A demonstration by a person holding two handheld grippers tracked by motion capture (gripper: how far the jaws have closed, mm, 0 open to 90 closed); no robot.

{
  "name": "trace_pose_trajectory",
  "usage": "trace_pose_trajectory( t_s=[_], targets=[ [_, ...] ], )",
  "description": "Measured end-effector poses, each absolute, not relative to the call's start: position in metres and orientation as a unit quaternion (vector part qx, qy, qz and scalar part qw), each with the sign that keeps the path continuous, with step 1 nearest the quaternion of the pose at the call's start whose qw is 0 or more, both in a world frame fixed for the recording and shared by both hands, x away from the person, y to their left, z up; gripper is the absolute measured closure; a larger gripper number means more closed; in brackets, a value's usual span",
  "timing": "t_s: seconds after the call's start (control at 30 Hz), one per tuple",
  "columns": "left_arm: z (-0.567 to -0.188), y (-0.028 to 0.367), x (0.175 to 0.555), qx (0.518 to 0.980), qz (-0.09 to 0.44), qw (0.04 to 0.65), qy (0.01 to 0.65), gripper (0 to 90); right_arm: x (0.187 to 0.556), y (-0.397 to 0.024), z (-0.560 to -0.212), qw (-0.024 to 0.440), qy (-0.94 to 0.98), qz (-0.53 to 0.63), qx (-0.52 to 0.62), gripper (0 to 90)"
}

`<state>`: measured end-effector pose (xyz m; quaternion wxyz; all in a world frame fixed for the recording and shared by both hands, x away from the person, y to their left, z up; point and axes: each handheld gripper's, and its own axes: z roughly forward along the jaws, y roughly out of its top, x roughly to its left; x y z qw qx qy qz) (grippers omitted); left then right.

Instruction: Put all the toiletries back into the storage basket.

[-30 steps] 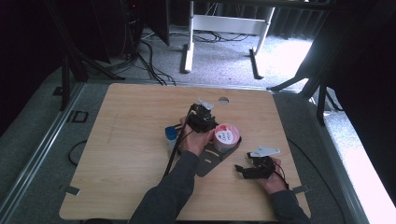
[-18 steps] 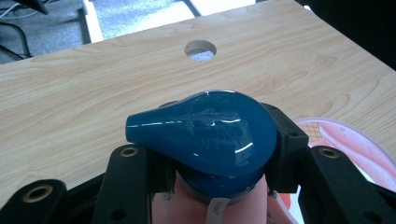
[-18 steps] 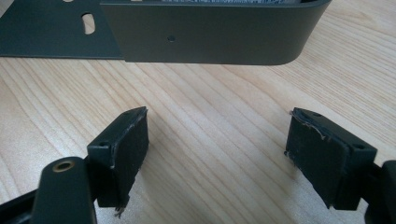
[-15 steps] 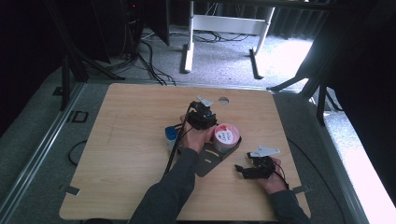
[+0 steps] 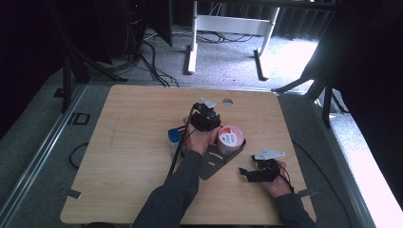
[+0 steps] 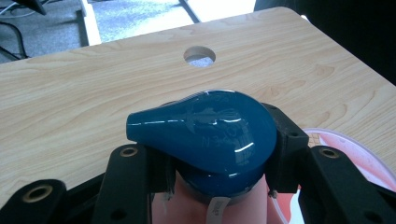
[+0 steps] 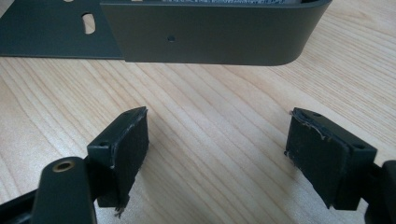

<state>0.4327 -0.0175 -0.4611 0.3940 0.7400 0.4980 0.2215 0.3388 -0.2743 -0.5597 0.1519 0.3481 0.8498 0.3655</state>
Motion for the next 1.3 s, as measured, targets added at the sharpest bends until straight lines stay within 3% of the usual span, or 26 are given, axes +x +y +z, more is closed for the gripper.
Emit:
trace_pose_trajectory(
  t_s=[0.57,1.0,1.3],
  targets=[
    [-0.462,-0.022,0.426,0.74,0.229,0.385,0.502,51.5,0.339,-0.274,-0.56,0.153,0.85,0.366,0.347,20.9],
    [-0.46,-0.021,0.422,0.742,0.203,0.377,0.516,36.4,0.339,-0.274,-0.56,0.152,0.85,0.365,0.348,20.9],
    [-0.458,-0.019,0.414,0.741,0.203,0.377,0.518,36.1,0.339,-0.274,-0.56,0.152,0.85,0.365,0.348,20.9]
  ],
)
